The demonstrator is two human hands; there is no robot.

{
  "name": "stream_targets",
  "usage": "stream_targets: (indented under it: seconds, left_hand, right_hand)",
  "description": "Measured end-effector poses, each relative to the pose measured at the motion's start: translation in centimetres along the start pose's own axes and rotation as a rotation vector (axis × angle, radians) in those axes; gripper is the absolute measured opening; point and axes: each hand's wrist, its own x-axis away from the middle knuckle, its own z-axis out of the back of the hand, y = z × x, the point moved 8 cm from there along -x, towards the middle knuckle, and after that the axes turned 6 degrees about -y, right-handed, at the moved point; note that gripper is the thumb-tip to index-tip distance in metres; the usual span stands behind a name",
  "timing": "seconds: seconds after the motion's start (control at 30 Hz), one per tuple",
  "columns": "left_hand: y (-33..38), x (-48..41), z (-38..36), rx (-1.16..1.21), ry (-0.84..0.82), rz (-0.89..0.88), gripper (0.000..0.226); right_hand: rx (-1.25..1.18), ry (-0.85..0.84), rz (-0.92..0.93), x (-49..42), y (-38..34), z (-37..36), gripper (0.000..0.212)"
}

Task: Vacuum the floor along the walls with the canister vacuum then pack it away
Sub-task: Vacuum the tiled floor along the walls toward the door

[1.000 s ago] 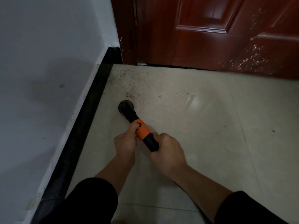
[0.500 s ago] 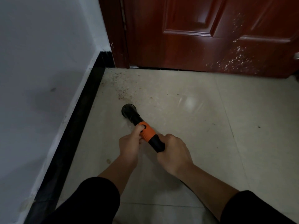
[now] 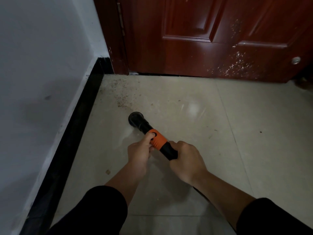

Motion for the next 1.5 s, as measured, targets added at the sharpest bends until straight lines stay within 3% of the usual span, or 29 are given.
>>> stream_targets:
  seconds: [0.4, 0.63, 0.97, 1.3, 1.5]
  left_hand:
    - [1.1, -2.6, -0.9, -0.015, 0.034, 0.008, 0.025]
    - [1.0, -3.6, -3.4, -0.041, -0.026, 0.017, 0.023]
    - [1.9, -4.3, -6.5, -0.076, -0.076, 0.016, 0.022]
    - [2.9, -6.0, -8.2, -0.038, -0.081, 0.022, 0.038]
    - [3.1, -7.4, -10.0, -0.081, -0.064, 0.001, 0.04]
  right_hand:
    - [-0.012, 0.023, -0.069, -3.0, 0.7, 0.1, 0.03]
    - [-0.028, 0.047, -0.068, -3.4, 1.7, 1.8, 0.026]
    - [-0.084, 0.085, -0.094, -4.2, 3.2, 4.1, 0.038]
    - [-0.099, -0.028, -0.148, -7.2, 2.7, 5.6, 0.044]
    - [-0.235, -0.001, -0.149, -8.5, 4.3, 5.9, 0.034]
